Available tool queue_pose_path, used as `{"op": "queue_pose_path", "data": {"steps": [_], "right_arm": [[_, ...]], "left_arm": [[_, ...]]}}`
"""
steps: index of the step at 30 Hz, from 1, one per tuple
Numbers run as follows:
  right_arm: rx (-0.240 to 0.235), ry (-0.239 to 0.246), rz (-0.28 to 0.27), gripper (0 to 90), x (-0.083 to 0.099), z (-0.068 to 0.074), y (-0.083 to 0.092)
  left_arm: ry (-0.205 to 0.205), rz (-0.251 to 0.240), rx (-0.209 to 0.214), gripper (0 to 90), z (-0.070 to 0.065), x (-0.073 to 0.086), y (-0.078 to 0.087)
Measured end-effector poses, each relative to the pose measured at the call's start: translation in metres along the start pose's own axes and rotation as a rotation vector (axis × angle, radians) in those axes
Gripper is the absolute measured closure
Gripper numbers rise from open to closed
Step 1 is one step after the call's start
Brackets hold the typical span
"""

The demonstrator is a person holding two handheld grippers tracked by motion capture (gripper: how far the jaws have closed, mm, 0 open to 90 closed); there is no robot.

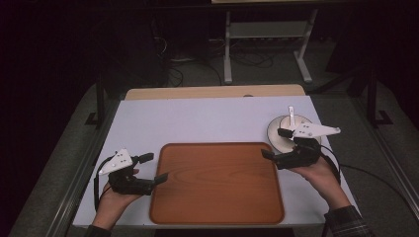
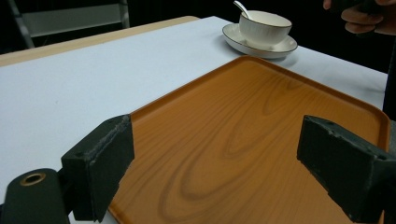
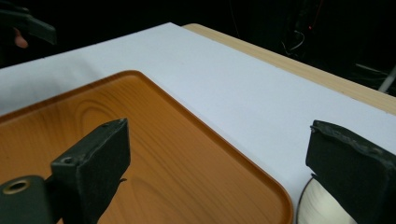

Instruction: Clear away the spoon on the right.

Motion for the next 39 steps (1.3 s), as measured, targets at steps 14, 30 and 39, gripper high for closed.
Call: {"op": "queue_pose_path", "data": {"steps": [14, 30, 39], "right_arm": [[0.021, -0.009, 0.028, 6.4, -0.004, -0.016, -0.01], [0.057, -0.033, 0.024, 6.4, -0.017, -0.04, -0.017], [0.077, -0.055, 0.037, 6.8, -0.021, -0.06, -0.021]], "left_arm": [[-0.012, 0.007, 0.011, 10.6, -0.003, 0.001, -0.003], [-0.016, 0.014, 0.009, 10.6, -0.003, 0.001, -0.003], [-0.016, 0.015, 0.009, 10.6, -0.002, 0.002, -0.004]]}}
Point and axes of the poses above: each handheld gripper's, and its own axes: y roughly backward along the jaws, x roughly out of its underside, z roughly to its left, the point moved 9 cm from there along -y, roughly forward along the jaws, and after that the axes turned 15 degrees about -y, right-handed, at the moved point
